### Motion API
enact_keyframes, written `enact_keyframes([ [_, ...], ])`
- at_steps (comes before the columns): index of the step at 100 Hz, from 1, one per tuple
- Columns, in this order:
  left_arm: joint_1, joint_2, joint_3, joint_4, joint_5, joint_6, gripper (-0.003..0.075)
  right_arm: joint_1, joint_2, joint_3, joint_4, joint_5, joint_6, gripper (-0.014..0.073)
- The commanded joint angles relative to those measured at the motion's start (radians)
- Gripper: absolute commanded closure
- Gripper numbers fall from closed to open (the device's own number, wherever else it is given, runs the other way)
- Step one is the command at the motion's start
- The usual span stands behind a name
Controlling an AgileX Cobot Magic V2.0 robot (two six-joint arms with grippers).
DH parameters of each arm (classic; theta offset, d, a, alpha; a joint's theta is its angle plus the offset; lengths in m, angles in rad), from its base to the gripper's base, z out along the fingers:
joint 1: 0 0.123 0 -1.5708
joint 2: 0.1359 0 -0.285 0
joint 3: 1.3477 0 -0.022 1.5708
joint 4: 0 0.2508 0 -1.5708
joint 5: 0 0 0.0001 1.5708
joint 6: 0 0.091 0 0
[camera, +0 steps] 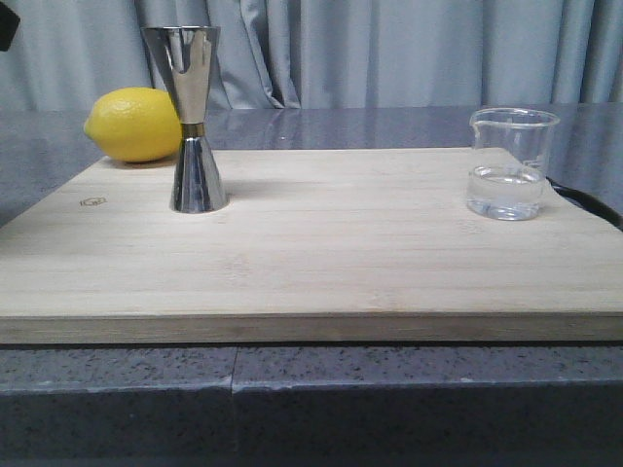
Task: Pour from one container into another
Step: 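Reach the left gripper to the steel jigger and close around it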
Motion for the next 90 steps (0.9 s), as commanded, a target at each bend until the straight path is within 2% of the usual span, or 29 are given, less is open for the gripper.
enact_keyframes([
  [1,0.028,0.008,-0.034,-0.139,0.070,0.123,0.0158,-0.005,0.020,-0.035,-0.005,-0.075,-0.006,-0.0003],
  [19,0.056,0.079,-0.026,-0.272,0.224,0.318,0.0158,-0.005,0.020,-0.035,-0.005,-0.075,-0.006,-0.0003],
  [51,0.057,0.239,-0.025,-0.407,0.442,0.565,0.0176,-0.005,0.020,-0.035,-0.005,-0.086,-0.008,-0.0003],
  [90,0.029,0.360,-0.025,-0.440,0.443,0.728,0.0176,-0.005,0.020,-0.035,-0.048,-0.086,-0.008,-0.0003],
])
